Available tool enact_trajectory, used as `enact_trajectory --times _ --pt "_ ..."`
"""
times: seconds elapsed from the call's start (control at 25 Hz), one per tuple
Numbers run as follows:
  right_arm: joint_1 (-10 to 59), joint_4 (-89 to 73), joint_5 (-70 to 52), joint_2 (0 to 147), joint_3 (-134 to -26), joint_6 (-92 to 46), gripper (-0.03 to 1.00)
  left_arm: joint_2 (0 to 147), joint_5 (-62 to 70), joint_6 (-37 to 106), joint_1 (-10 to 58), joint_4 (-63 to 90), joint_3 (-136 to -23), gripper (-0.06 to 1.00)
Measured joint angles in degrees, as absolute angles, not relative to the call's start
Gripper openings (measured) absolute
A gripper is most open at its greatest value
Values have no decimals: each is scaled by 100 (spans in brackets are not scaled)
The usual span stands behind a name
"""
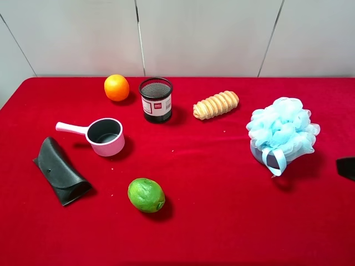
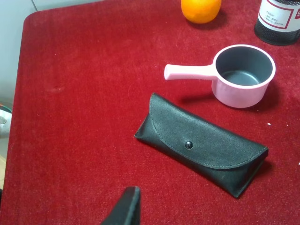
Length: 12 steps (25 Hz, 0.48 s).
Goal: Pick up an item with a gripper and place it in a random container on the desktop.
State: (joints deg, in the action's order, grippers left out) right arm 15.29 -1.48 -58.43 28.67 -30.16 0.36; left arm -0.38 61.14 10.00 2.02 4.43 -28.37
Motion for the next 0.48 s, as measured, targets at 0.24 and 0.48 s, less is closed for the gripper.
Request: enact_trajectory --times 0.24,0.48 --pt "1529 -371 -6071 2113 -3012 -274 69 -38 6114 1000 202 443 -2837 99" --pt "1529 -673 -6082 1472 -3012 -682 69 -38 6114 1000 202 443 -2837 99"
